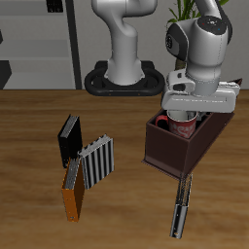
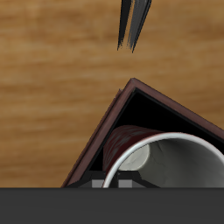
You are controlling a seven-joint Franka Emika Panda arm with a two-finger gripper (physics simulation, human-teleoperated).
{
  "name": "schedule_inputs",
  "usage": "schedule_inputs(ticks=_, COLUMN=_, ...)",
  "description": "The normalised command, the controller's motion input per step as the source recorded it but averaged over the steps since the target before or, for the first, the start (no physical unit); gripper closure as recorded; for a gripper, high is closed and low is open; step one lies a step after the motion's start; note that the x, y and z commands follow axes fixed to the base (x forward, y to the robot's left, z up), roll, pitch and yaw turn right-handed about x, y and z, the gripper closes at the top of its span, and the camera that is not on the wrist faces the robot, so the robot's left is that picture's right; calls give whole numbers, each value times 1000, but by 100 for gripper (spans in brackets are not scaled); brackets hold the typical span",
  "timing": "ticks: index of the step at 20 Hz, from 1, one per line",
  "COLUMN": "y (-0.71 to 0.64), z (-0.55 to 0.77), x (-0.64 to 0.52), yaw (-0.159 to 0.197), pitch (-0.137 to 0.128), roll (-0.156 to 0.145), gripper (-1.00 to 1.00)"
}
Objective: Place the red mug into the left desk caddy's right compartment and place the left striped book into the left desk caddy's back compartment
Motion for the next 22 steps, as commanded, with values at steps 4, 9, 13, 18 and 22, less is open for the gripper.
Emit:
schedule_inputs(ticks=4, y=-26, z=-149, x=63, yaw=-10, pitch=39, roll=-12, gripper=100)
schedule_inputs(ticks=9, y=-7, z=-62, x=19, yaw=-32, pitch=44, roll=-5, gripper=-100)
schedule_inputs(ticks=13, y=-21, z=85, x=-43, yaw=27, pitch=-23, roll=-5, gripper=-100)
schedule_inputs(ticks=18, y=-25, z=165, x=-56, yaw=7, pitch=-23, roll=0, gripper=-100)
schedule_inputs(ticks=22, y=-71, z=240, x=-98, yaw=10, pitch=-29, roll=8, gripper=-100)
